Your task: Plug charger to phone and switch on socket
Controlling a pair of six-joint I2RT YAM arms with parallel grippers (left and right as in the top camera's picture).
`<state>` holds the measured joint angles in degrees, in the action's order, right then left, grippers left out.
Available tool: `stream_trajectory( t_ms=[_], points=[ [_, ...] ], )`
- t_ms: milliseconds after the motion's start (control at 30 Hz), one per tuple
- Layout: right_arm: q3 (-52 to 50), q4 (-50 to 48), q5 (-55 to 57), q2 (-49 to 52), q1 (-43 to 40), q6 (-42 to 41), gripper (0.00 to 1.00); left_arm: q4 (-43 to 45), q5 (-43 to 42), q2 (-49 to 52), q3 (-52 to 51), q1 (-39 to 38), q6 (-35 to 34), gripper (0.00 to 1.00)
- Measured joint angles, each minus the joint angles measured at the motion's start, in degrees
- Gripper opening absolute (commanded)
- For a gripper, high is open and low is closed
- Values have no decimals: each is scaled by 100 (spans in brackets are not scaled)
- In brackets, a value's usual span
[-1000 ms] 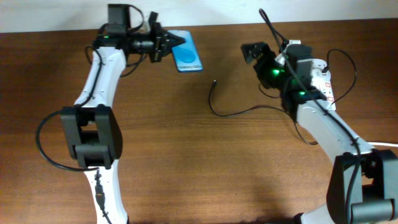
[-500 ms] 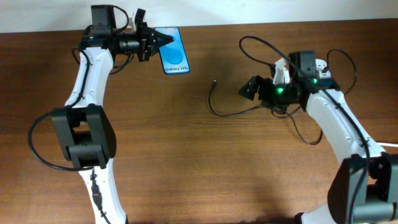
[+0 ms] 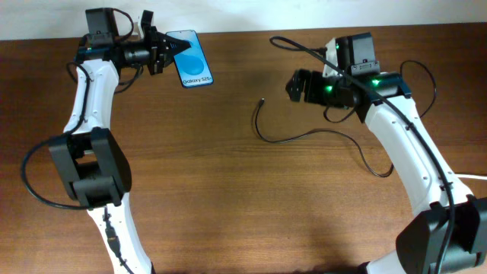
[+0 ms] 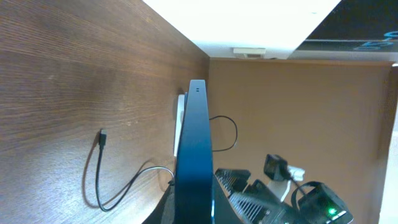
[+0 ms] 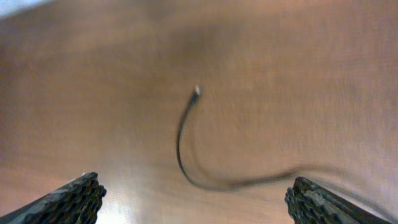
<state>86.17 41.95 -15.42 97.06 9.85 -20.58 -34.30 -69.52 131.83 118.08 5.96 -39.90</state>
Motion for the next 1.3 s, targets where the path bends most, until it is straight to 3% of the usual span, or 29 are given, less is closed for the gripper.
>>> stream_trajectory(
  t_ms=[133, 267, 500, 900, 1300],
  points=[
    [-28, -503, 55, 0, 0, -621, 92, -7, -103, 0, 0, -22, 4, 0],
    [-149, -826, 61, 127, 44, -1191, 75, -22, -129, 0, 0, -26, 4, 0],
    [-212, -1360, 46, 1211, 490, -1725, 48, -26, -170, 0, 0, -26, 4, 0],
    [-240, -2142, -387, 2376, 680, -2149, 46, -107, -168, 0, 0, -26, 4, 0],
    [-240, -2583, -664, 2828, 743, -2166, 41, -107, -168, -2, 0, -26, 4, 0]
  ],
)
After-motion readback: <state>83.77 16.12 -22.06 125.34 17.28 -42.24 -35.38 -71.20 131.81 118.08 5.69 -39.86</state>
